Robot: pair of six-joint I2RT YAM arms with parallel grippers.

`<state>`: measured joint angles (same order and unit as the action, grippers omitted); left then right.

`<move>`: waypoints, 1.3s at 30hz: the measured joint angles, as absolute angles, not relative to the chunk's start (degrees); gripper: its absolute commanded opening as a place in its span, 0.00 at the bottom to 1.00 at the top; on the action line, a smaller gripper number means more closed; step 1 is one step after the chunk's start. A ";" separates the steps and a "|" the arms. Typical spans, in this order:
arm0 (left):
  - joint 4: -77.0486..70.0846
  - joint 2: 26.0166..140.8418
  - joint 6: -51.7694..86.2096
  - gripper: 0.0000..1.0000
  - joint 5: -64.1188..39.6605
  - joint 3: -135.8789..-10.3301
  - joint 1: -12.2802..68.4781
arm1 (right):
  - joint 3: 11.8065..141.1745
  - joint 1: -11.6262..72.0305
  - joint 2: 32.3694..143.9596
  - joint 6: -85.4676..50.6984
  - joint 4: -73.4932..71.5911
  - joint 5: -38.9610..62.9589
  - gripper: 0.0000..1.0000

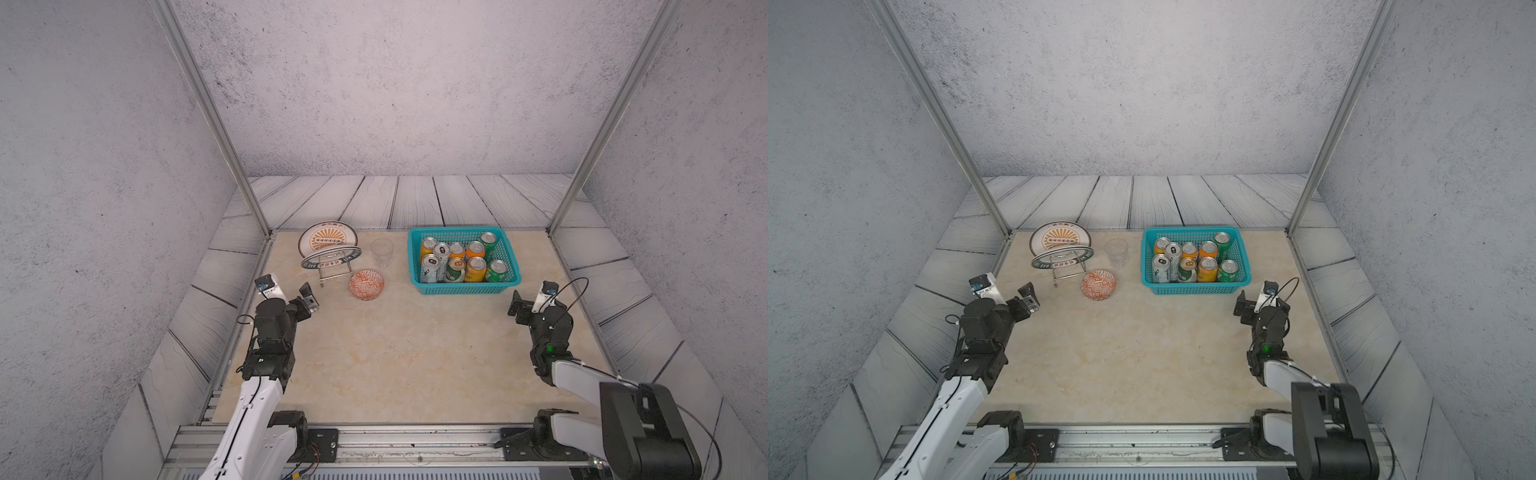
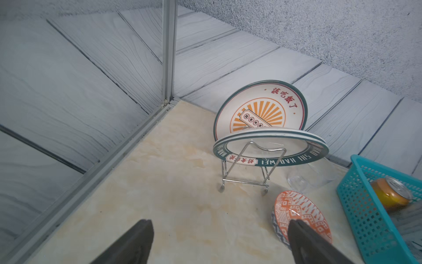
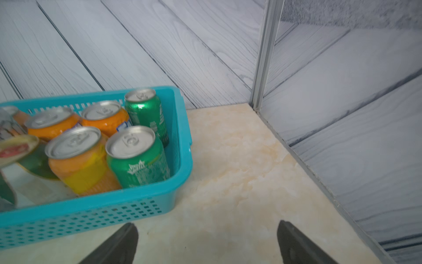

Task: Take out the drinks from the basket
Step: Pick up the drink from the basket.

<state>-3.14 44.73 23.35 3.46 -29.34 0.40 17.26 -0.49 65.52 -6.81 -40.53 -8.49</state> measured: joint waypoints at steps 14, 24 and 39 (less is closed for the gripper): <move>15.64 49.45 24.16 0.99 -10.52 -42.70 5.32 | 38.72 -0.43 58.11 -15.33 4.16 3.62 1.00; 17.06 67.31 17.19 0.99 -3.79 -57.21 25.04 | 42.78 -0.38 58.15 -17.43 17.69 7.42 0.99; 13.26 98.61 8.40 0.99 -2.50 -80.42 37.34 | 42.61 -0.38 53.74 -17.32 24.01 7.57 0.99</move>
